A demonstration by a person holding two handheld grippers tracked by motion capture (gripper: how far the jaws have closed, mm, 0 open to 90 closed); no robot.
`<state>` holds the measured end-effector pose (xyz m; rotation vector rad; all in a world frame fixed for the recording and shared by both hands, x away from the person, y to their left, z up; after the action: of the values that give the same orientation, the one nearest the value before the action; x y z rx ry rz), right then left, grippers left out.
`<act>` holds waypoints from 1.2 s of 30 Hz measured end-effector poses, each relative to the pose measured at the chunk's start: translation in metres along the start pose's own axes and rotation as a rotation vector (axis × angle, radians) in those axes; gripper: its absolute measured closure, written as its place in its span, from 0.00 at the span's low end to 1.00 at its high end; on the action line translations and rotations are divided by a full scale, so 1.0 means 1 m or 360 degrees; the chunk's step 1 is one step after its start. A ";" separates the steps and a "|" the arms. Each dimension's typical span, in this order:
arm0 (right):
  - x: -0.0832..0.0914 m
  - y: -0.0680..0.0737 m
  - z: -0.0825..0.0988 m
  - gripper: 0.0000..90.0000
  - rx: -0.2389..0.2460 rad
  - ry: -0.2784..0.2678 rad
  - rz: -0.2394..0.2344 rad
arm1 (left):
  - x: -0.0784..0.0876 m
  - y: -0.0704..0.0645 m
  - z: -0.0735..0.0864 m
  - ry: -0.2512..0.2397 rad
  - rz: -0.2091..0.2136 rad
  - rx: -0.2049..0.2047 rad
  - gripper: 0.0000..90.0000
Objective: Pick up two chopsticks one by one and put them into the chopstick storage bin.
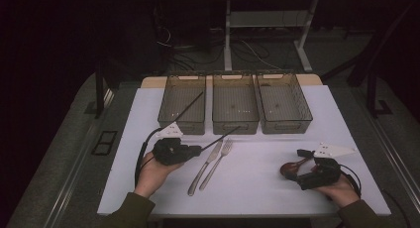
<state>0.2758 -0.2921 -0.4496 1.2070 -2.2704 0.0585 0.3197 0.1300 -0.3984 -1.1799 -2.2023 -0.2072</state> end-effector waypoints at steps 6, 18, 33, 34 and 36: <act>0.000 0.000 0.000 0.00 -0.0017 0.0001 0.0004 | 0.004 0.008 -0.013 -0.0019 -0.0032 -0.0009 0.94; 0.000 0.000 0.000 0.00 -0.0021 0.0001 0.0010 | 0.005 0.028 -0.042 -0.0048 -0.0087 -0.0001 0.94; 0.000 0.000 0.000 0.00 -0.0021 0.0000 0.0011 | -0.002 0.074 -0.069 -0.0020 -0.0252 0.0078 0.95; 0.000 0.000 0.000 0.00 -0.0022 -0.0001 0.0011 | -0.002 0.078 -0.071 -0.0024 -0.0263 0.0083 0.95; 0.000 -0.001 0.000 0.00 -0.0021 0.0001 0.0011 | -0.002 0.086 -0.074 -0.0030 -0.0286 0.0093 0.95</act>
<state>0.2760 -0.2927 -0.4501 1.1919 -2.2710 0.0461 0.4222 0.1486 -0.3538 -0.9564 -2.3156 -0.2051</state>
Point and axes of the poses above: each handheld gripper's, and its own axes: x roughly backward along the jaws, z roughly out of its underside, y roughly to its left, the point moved 2 cm from there along -x, roughly forward along the jaws, and after that the axes turned 5 degrees about -z, right-handed, at the moved point
